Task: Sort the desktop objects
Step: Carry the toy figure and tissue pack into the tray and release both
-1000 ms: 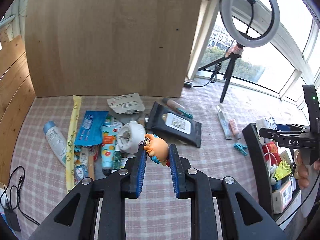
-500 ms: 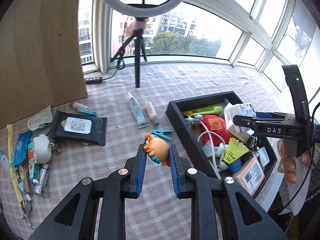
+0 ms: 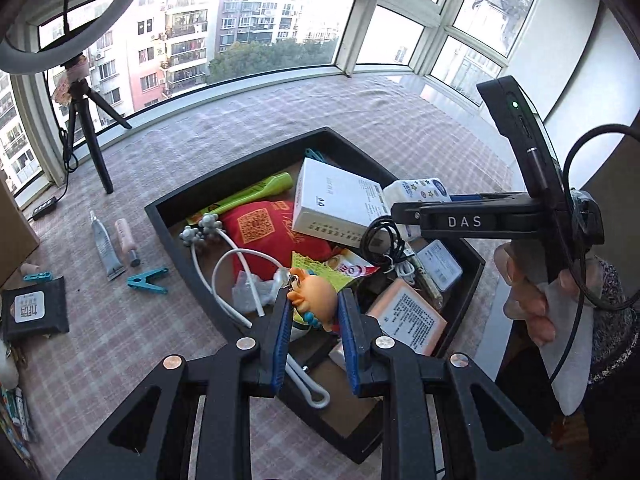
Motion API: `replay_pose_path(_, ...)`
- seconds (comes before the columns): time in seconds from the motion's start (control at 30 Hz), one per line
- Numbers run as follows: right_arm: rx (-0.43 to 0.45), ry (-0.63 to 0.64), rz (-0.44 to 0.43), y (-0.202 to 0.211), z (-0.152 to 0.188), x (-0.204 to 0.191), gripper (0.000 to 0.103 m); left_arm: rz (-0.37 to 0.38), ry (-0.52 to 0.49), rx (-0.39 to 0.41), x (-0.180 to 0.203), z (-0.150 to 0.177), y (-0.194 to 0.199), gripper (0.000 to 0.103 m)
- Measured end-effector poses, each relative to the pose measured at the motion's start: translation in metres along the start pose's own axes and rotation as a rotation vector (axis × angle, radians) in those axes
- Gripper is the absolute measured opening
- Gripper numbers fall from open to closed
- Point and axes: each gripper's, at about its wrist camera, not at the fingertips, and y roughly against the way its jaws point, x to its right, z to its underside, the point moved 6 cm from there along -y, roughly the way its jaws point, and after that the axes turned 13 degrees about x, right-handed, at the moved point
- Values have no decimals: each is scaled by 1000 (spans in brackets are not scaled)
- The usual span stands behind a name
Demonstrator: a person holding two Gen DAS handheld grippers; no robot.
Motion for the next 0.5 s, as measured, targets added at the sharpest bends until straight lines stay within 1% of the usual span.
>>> replay_pose_path(0.03,-9,-10,7,0,1,4,73,4,-19,-9,6,1,-2,36)
replay_pose_path(0.07,-17,-18,18,-1,2,7,73,-6,-31,-14,9,2,-4,57)
replay_pose_path(0.1,-19,-24,26,-1,2,8,73,-11,-36,-4,11,2,-3,61)
replay_pose_path(0.13,-18,-28,27,-1,2,10,73,-18,-40,5,12,2,-2,61)
replay_pose_path(0.27,-7,-28,24,2,1,7,73,-42,-37,-7,4,6,1,61)
replay_pose_path(0.5,1,2,5,5,2,-11,73,-100,7,-8,-24,12,13,60)
